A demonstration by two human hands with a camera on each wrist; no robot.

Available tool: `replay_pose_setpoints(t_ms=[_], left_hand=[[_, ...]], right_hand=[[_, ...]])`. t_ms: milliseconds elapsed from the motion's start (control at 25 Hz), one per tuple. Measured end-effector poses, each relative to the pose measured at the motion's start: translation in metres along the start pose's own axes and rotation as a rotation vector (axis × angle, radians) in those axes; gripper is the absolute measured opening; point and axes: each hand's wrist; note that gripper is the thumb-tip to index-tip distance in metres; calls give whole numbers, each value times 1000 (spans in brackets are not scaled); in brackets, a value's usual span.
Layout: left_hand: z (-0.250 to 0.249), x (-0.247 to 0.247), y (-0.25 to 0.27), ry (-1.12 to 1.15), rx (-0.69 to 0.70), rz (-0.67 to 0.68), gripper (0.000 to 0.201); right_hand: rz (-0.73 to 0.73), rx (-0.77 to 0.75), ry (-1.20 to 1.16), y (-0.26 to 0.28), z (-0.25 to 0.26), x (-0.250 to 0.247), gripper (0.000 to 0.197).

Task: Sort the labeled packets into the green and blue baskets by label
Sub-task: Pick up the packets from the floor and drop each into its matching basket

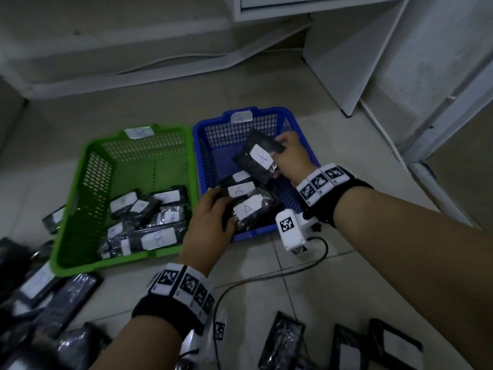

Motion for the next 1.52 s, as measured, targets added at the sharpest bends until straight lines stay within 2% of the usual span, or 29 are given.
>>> replay_pose_setpoints(t_ms=[120, 240, 400, 520, 600, 720, 840, 960, 1040, 1160, 1320, 1400, 1520], left_hand=[[1, 1, 1, -4, 28, 44, 46], [1, -1, -2, -3, 31, 71, 47], [2, -1, -1, 15, 54, 69, 45], [3, -1, -1, 45, 67, 74, 47], [5, -1, -1, 45, 79, 73, 47], [5, 0, -3, 39, 91, 83, 44], [5, 0, -3, 19, 108, 72, 41], [6, 1, -3, -10, 141, 62, 39], [5, 0, -2, -6, 121, 80, 39], [-5, -4, 2, 39, 73, 53, 39], [-40, 9, 34, -9, 224, -82, 27], [-56, 25, 58, -13, 311, 6, 23], [-65, 53, 88, 101, 402, 282, 17]], right_hand=[[148, -52, -12, -19, 16, 19, 42], [183, -3, 73, -38, 16, 44, 57], [277, 47, 383, -45, 16, 60, 30], [280, 19, 764, -50, 13, 60, 32], [346, -33, 945, -50, 12, 64, 39], [443, -143, 937, -44, 14, 64, 34], [488, -258, 934, -33, 15, 49, 37], [514, -264, 941, -18, 11, 23, 36], [500, -246, 829, 0, 10, 0, 36], [297, -213, 500, 41, 5, -30, 34], [-7, -176, 282, 126, -35, -57, 29], [-44, -108, 246, 168, -63, -72, 25], [51, 71, 370, 212, -103, -86, 25]])
Point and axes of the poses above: each hand's wrist, its own y-axis away from the middle knuckle, its own x-axis out of the palm, z = x × y, and after that the axes turned 14 degrees about y, right-handed
